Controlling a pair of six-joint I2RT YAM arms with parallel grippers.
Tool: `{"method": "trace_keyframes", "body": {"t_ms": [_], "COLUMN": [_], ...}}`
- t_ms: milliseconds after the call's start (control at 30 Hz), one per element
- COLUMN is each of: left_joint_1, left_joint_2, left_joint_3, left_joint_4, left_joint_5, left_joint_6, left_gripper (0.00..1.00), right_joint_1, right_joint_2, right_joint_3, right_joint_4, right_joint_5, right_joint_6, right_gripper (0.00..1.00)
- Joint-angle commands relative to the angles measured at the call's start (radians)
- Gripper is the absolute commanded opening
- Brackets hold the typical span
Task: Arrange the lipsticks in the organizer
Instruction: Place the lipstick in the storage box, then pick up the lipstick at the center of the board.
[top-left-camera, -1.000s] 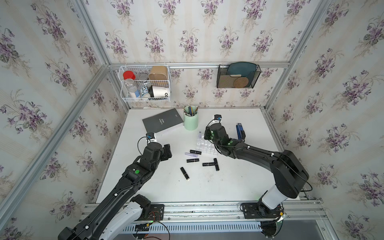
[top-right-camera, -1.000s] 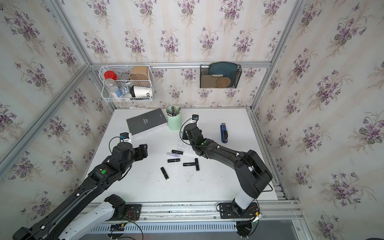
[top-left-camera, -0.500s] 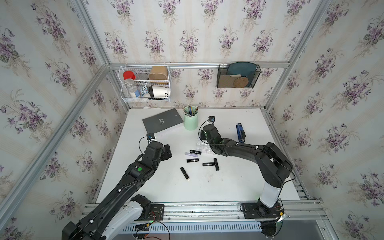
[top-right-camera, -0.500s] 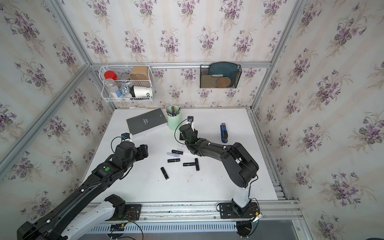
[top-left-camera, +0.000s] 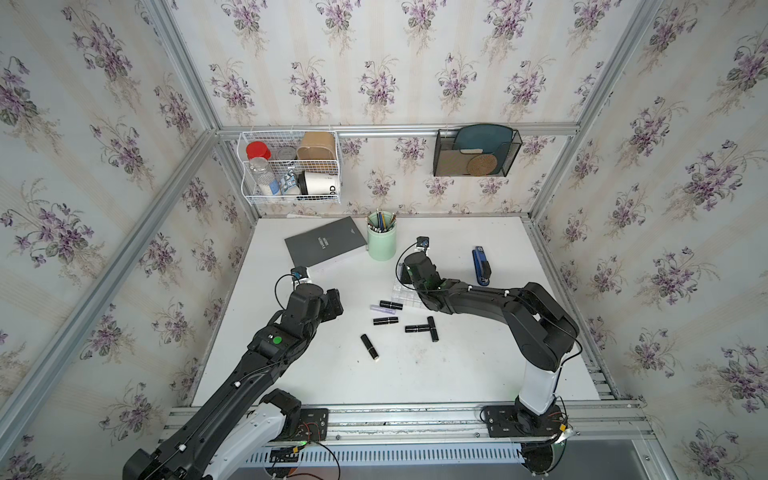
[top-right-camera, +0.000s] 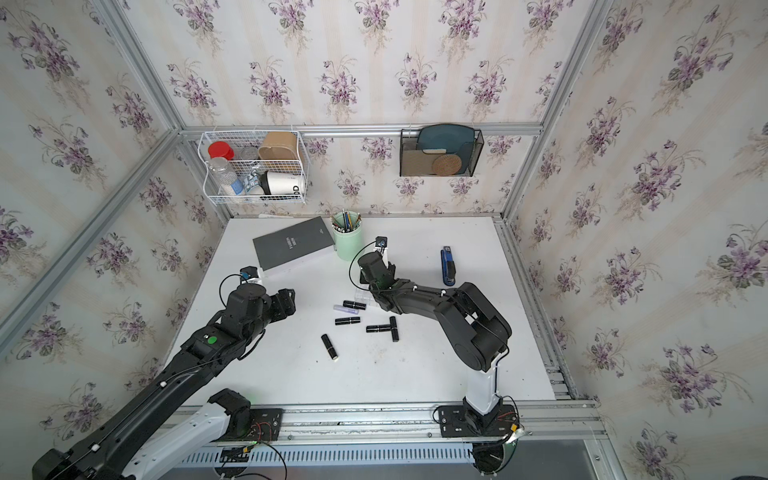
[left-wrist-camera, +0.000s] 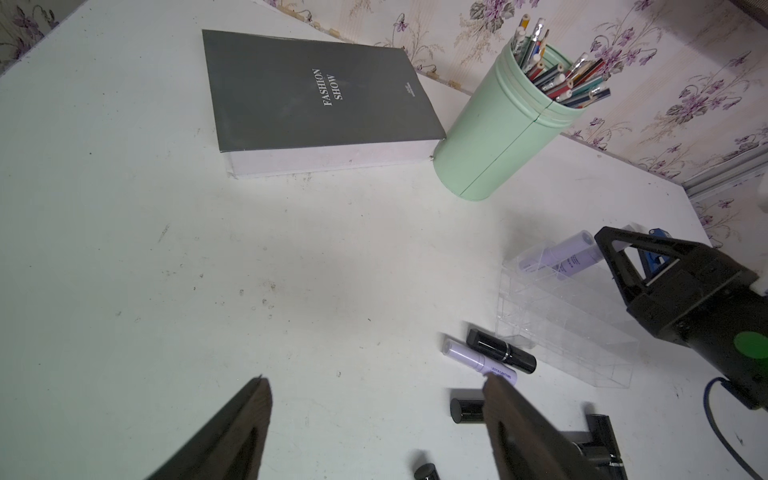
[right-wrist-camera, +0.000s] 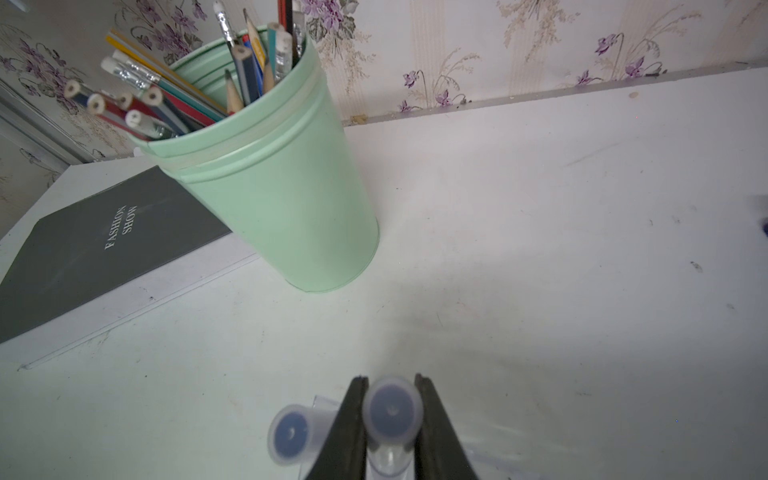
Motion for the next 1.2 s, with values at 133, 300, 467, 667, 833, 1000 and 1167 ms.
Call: {"method": "trace_keyframes", "body": {"t_ms": [133, 300, 467, 667, 833, 1000, 1167], "left_joint_1": [0.003, 0.003, 0.008, 0.020, 0.041, 0.041, 0.107], "left_joint_2": [-0.027, -0.043, -0.051, -0.037, 0.020, 0.050, 0.060], "left_joint_3": [-0.012, -0.017, -0.005, 0.043, 0.058, -0.024, -0.082], "left_joint_4": [0.008, 0.001, -0.020, -0.133, -0.205, -0.155, -0.083], "left_joint_5": [0.001, 0.002, -0.001, -0.025, 0.029, 0.146, 0.216], "left_joint_6": [-0.011, -0.011, -0.010, -0.004, 0.018, -0.053, -0.089], "left_gripper": [0.83, 0.83, 0.83, 0.77, 0.76, 0.73, 0.62], "right_joint_1": [0.000, -0.001, -0.001, 0.009, 0.093, 0.215, 0.220], "right_joint_2": [0.004, -0.030, -0.120, -0.222, -0.246, -0.198, -0.048], "right_joint_3": [0.009, 0.018, 0.008, 0.004, -0.020, 0.024, 0.179], "right_joint_4": [-0.011, -0.044, -0.092, -0.228, -0.340, -0.468, -0.582], "right_joint_5": [-0.002, -0.053, -0.091, -0.141, -0.278, -0.343, -0.426], "right_joint_6": [0.004, 0.024, 0.030, 0.009, -0.013, -0.096, -0.205], "right_gripper": [0.15, 0.29, 0.36, 0.40, 0.44, 0.44, 0.37]}}
